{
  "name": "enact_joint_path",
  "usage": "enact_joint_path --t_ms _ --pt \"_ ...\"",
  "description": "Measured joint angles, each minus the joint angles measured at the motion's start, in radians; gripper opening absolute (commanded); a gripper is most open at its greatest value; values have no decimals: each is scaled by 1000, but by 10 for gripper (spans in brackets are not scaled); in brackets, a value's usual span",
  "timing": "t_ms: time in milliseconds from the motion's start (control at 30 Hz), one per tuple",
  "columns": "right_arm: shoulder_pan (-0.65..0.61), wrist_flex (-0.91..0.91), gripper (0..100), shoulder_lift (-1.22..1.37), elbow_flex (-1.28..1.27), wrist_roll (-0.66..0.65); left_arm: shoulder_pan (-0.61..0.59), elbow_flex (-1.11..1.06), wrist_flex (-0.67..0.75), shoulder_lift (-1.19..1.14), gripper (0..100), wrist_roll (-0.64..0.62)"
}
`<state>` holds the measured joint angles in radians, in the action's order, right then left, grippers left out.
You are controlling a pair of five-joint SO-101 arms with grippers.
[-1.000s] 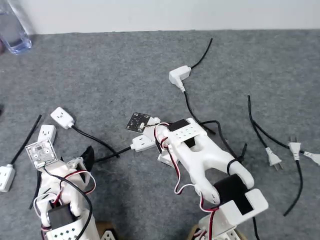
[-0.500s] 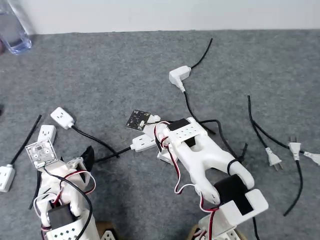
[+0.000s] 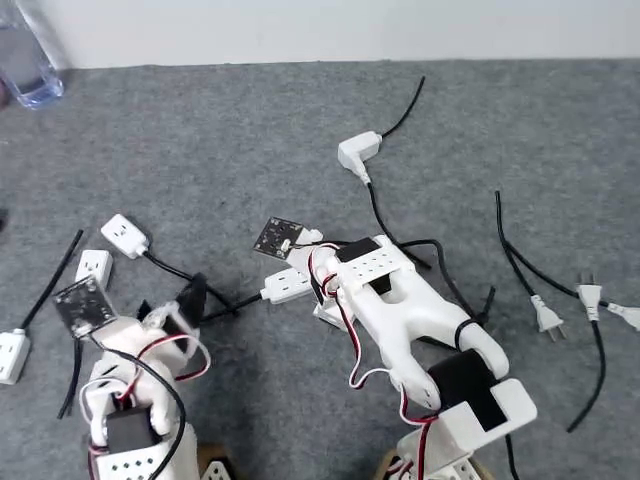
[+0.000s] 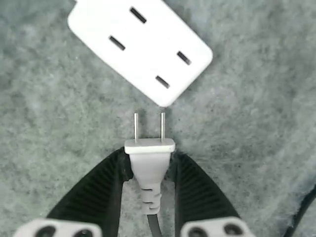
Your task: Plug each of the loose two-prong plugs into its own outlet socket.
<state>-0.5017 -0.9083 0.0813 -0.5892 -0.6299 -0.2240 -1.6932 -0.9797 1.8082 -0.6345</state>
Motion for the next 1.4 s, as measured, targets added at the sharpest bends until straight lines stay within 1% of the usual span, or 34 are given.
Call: enact_joint_path --t_ms 67,133,300,400,500,667,800,900,967,1133,1400 --pt "2 0 8 0 0 0 68 0 60 0 318 -149" --pt "12 -12 8 0 17 5 143 0 104 0 318 -245" --pt "78 -137 8 -49 98 66 325 0 141 0 318 -353" --pt "71 -212 8 -133 124 72 390 0 146 0 318 -413" --pt "44 -273 8 -224 127 74 419 0 173 0 318 -460" --pt "-41 -342 8 -331 163 81 428 0 229 0 318 -519" --pt "-48 -379 8 -334 242 81 446 0 232 0 320 -554" --pt "-51 -387 8 -316 295 81 509 0 230 0 321 -557" --pt "-51 -387 8 -298 319 81 560 0 230 0 338 -563" --pt "-49 -390 8 -245 339 81 617 3 230 2 376 -595" --pt "-51 -422 8 -230 404 80 624 3 230 2 376 -600"
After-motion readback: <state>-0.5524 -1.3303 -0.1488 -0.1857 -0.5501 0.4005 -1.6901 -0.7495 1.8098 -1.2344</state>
